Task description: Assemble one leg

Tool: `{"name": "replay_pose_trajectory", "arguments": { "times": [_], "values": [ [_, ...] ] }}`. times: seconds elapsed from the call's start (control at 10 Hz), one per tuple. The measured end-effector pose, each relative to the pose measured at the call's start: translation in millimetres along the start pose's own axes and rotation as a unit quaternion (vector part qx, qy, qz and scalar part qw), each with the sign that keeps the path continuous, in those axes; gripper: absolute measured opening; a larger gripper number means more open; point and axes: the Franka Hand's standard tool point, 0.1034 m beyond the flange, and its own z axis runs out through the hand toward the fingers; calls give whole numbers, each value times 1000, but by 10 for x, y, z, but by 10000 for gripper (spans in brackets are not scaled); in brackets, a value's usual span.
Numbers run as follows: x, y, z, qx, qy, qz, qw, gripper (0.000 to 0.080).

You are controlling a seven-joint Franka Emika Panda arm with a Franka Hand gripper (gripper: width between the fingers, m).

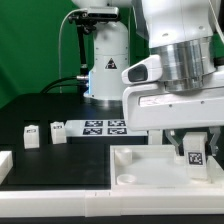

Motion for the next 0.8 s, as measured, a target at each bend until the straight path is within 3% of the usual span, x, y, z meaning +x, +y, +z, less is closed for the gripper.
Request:
{"name": "replay_pose_trajectory", "arguments": {
  "times": [0.3, 0.5, 0.8],
  "values": [
    [-14, -5, 12, 5, -4, 199, 980, 291],
    [-38, -21, 29, 9, -10, 338, 941, 291],
    [-41, -28, 32, 13, -15, 395, 918, 300]
  ]
}}
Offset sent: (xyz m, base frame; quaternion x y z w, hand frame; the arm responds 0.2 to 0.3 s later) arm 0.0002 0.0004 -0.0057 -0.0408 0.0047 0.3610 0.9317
